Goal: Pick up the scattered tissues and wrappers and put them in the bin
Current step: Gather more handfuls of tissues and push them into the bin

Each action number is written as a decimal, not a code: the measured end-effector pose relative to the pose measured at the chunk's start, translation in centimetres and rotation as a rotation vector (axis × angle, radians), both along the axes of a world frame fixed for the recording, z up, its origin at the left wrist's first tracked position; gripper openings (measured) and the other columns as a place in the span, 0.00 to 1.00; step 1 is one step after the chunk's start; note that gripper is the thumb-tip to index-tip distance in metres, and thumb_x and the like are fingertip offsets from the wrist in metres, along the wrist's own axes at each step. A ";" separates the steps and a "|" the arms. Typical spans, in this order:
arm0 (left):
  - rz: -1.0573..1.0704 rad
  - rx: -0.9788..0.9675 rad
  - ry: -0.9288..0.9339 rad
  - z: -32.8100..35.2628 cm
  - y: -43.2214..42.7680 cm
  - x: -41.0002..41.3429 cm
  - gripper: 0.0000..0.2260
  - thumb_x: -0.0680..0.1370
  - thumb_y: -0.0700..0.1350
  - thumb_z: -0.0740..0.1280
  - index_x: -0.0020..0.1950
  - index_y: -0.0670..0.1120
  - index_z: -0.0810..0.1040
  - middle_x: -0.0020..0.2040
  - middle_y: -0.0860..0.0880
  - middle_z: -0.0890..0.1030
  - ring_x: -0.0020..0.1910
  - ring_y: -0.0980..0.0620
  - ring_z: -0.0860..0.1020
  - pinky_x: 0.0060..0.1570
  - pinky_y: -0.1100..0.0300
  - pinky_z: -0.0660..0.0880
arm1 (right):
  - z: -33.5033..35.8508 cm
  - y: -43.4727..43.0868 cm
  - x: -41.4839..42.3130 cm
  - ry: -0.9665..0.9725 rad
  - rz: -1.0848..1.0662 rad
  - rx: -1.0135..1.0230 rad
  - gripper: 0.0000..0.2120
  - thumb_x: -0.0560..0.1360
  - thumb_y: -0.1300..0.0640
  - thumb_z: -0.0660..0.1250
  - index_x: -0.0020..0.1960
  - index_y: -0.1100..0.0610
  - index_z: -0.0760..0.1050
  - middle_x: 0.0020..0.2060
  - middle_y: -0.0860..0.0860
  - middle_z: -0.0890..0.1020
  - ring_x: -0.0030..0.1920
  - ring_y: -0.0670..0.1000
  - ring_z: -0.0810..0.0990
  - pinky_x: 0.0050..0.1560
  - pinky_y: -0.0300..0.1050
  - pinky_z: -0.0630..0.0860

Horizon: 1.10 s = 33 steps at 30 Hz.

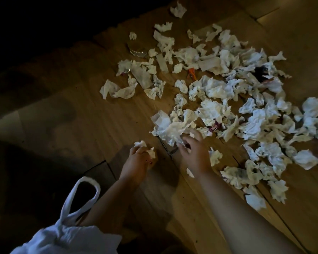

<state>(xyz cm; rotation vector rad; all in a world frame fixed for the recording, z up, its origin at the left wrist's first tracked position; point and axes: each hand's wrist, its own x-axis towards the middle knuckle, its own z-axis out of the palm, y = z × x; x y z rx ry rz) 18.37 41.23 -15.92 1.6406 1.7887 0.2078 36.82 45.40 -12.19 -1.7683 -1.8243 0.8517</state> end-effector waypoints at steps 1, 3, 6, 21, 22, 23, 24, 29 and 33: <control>0.011 0.004 -0.004 0.1 -0.2 -0.2 0.11 0.79 0.40 0.60 0.60 0.48 0.74 0.65 0.54 0.68 0.51 0.61 0.71 0.39 0.74 0.69 | -0.1 1.2 -0.4 -0.037 0.034 0.010 0.13 0.75 0.60 0.66 0.59 0.63 0.77 0.69 0.53 0.68 0.62 0.50 0.74 0.54 0.35 0.73; 0.017 0.077 0.018 0.1 -0.4 -0.3 0.06 0.78 0.43 0.62 0.52 0.50 0.77 0.63 0.52 0.72 0.54 0.59 0.70 0.45 0.70 0.68 | -0.3 3.2 -1.3 -0.087 0.095 -0.026 0.12 0.74 0.59 0.67 0.55 0.64 0.79 0.72 0.53 0.63 0.65 0.53 0.71 0.57 0.38 0.71; 0.043 0.134 -0.031 0.7 -0.5 -0.2 0.06 0.77 0.41 0.63 0.48 0.48 0.79 0.57 0.44 0.79 0.53 0.50 0.76 0.50 0.62 0.70 | -1.3 5.2 -2.2 -0.326 0.174 -0.158 0.11 0.72 0.56 0.70 0.54 0.57 0.81 0.77 0.48 0.52 0.75 0.58 0.53 0.72 0.51 0.62; 0.228 0.091 -0.236 3.4 -0.1 2.9 0.04 0.74 0.39 0.69 0.46 0.47 0.78 0.48 0.51 0.77 0.44 0.58 0.77 0.41 0.72 0.73 | 2.7 -1.5 4.3 0.244 -0.382 -0.017 0.29 0.72 0.63 0.70 0.70 0.58 0.65 0.63 0.50 0.72 0.63 0.45 0.69 0.45 0.17 0.65; 0.235 0.085 -0.256 3.5 0.1 3.4 0.04 0.73 0.39 0.69 0.46 0.47 0.78 0.48 0.51 0.77 0.44 0.58 0.77 0.40 0.73 0.72 | 2.5 -2.0 5.2 0.219 -0.428 -0.065 0.31 0.71 0.62 0.71 0.71 0.57 0.64 0.64 0.51 0.71 0.64 0.46 0.69 0.45 0.20 0.65; 0.242 0.071 -0.273 3.7 0.2 3.9 0.04 0.73 0.39 0.69 0.46 0.47 0.78 0.49 0.52 0.77 0.44 0.58 0.77 0.41 0.73 0.72 | 2.2 -2.5 5.8 0.191 -0.463 -0.147 0.32 0.71 0.60 0.72 0.72 0.56 0.63 0.66 0.53 0.71 0.65 0.49 0.69 0.48 0.25 0.66; 0.247 0.051 -0.290 3.9 0.2 4.3 0.05 0.74 0.39 0.69 0.47 0.46 0.78 0.49 0.52 0.77 0.44 0.60 0.77 0.41 0.73 0.72 | 1.6 -2.9 6.3 0.178 -0.480 -0.252 0.32 0.71 0.59 0.72 0.72 0.56 0.64 0.67 0.54 0.71 0.66 0.51 0.70 0.50 0.31 0.67; 0.293 0.039 -0.299 5.5 -0.3 5.2 0.05 0.74 0.38 0.69 0.47 0.46 0.78 0.49 0.54 0.75 0.42 0.64 0.74 0.38 0.75 0.72 | -0.4 -3.7 6.5 -0.029 -0.321 -0.499 0.26 0.71 0.59 0.71 0.68 0.60 0.69 0.65 0.57 0.73 0.63 0.55 0.74 0.49 0.35 0.65; 0.405 0.051 -0.360 8.1 -1.1 4.4 0.06 0.73 0.37 0.69 0.45 0.47 0.78 0.47 0.55 0.77 0.43 0.63 0.75 0.37 0.78 0.72 | 1.9 -2.9 5.3 0.103 -0.371 -0.557 0.25 0.73 0.60 0.69 0.68 0.63 0.68 0.65 0.60 0.74 0.64 0.57 0.73 0.54 0.42 0.70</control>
